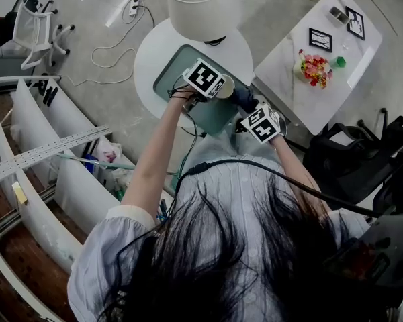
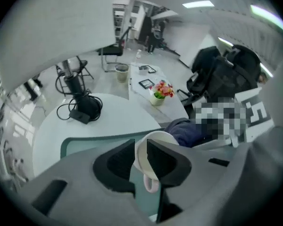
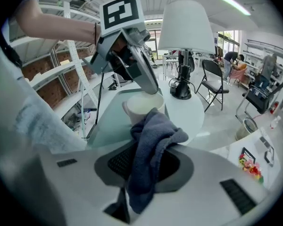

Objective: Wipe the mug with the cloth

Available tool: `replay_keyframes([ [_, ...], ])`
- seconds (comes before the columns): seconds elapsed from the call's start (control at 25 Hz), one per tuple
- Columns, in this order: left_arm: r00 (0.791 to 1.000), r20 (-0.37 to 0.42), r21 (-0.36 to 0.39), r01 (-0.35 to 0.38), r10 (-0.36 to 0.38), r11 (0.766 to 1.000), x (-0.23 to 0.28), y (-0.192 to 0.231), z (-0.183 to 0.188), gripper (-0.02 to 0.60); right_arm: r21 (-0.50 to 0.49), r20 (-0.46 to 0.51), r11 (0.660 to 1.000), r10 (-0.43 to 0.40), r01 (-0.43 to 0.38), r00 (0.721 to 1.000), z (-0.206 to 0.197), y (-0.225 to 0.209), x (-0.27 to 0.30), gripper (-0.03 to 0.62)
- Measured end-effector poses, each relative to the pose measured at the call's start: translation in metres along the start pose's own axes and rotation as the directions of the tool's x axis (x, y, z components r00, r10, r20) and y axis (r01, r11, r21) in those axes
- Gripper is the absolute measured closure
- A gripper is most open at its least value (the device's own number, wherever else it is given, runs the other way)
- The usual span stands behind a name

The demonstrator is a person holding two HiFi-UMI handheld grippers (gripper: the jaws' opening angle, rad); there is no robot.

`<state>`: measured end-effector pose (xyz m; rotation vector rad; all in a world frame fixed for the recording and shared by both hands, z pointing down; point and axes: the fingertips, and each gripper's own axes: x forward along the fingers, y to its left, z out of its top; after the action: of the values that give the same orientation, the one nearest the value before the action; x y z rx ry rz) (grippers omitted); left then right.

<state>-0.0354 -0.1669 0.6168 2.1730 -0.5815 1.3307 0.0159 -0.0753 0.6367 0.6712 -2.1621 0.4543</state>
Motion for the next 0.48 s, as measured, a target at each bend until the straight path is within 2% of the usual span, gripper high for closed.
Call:
replay_keyframes([
  [0.08, 0.997, -0.075, 0.151, 0.033, -0.021, 0.988, 0.012, -0.002, -0.007, 0.515, 0.007, 0.0, 1.0, 0.0, 0.0, 1.0, 0.0, 0.0, 0.0, 0.5],
  [0.16, 0.987, -0.153, 0.276, 0.081, -0.039, 0.958, 0.021, -0.008, -0.015, 0.515, 0.013, 0.002, 1.0, -0.002, 0.001, 1.0, 0.0, 0.0, 0.001, 0.5],
  [0.24, 0.978, -0.205, 0.364, 0.108, -0.034, 0.925, 0.027, -0.012, -0.018, 0.515, 0.02, 0.002, 1.0, -0.003, 0.003, 1.0, 0.0, 0.0, 0.001, 0.5],
  [0.36, 0.973, -0.23, 0.432, 0.11, -0.008, 0.895, 0.035, -0.01, -0.017, 0.515, 0.025, -0.004, 1.0, -0.003, 0.003, 1.0, -0.002, 0.002, 0.001, 0.5],
  [0.48, 0.97, -0.242, 0.446, 0.124, -0.014, 0.886, 0.04, -0.009, -0.012, 0.517, 0.027, -0.009, 1.0, -0.001, 0.002, 1.0, -0.002, 0.002, 0.002, 0.5],
])
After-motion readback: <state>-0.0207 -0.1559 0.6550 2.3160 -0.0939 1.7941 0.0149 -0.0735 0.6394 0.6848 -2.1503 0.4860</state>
